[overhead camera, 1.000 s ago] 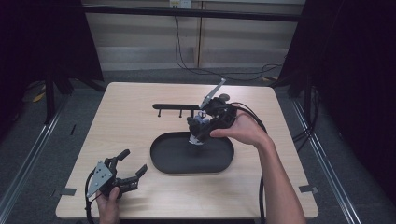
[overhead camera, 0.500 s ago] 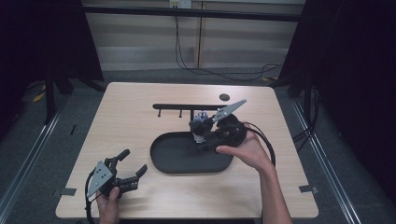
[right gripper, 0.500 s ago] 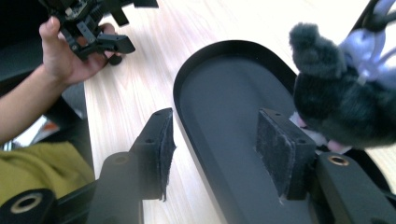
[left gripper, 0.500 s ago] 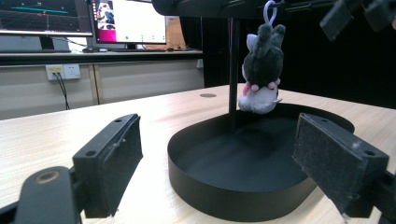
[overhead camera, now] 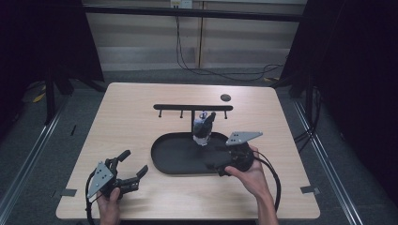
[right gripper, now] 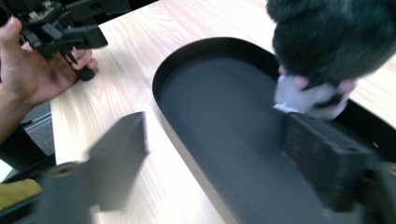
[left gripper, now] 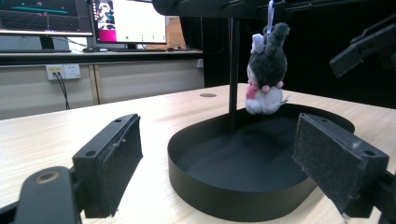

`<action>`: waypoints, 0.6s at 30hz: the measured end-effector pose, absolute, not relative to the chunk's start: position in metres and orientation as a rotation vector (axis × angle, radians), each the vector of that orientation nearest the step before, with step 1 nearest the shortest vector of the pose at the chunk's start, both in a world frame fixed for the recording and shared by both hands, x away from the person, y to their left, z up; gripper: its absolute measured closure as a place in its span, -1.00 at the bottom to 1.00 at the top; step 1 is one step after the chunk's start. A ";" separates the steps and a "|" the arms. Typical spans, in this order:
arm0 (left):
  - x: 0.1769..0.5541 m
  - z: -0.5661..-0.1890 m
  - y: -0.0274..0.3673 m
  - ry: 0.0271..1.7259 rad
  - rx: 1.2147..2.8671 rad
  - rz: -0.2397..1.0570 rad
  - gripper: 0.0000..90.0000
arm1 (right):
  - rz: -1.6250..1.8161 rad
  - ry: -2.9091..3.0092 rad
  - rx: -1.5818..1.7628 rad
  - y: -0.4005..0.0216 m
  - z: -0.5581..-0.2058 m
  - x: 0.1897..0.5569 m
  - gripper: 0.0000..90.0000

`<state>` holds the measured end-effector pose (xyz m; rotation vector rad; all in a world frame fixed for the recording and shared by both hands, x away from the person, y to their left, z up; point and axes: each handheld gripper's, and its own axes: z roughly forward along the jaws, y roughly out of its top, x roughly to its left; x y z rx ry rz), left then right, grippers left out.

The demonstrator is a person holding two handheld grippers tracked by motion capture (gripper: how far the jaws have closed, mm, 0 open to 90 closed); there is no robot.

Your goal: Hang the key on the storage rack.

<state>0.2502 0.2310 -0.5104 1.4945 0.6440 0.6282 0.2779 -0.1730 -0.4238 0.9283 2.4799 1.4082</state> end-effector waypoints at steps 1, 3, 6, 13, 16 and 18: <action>0.250 -0.510 0.231 0.644 1.495 0.628 -0.66 | 1.433 2.463 0.940 -0.175 -0.427 0.276 -0.64; 0.250 -0.510 0.231 0.644 1.495 0.629 -0.66 | 1.450 2.401 0.929 -0.178 -0.432 0.271 -0.67; 0.250 -0.510 0.231 0.645 1.494 0.629 -0.66 | 1.436 2.341 0.938 -0.179 -0.437 0.265 -0.64; 0.250 -0.510 0.231 0.645 1.494 0.629 -0.66 | 1.408 2.069 0.988 -0.181 -0.468 0.247 -0.62; 0.250 -0.510 0.231 0.644 1.494 0.630 -0.66 | 1.438 1.866 1.037 -0.182 -0.491 0.237 -0.61; 0.250 -0.510 0.231 0.643 1.494 0.630 -0.66 | 1.461 1.810 1.045 -0.182 -0.497 0.234 -0.61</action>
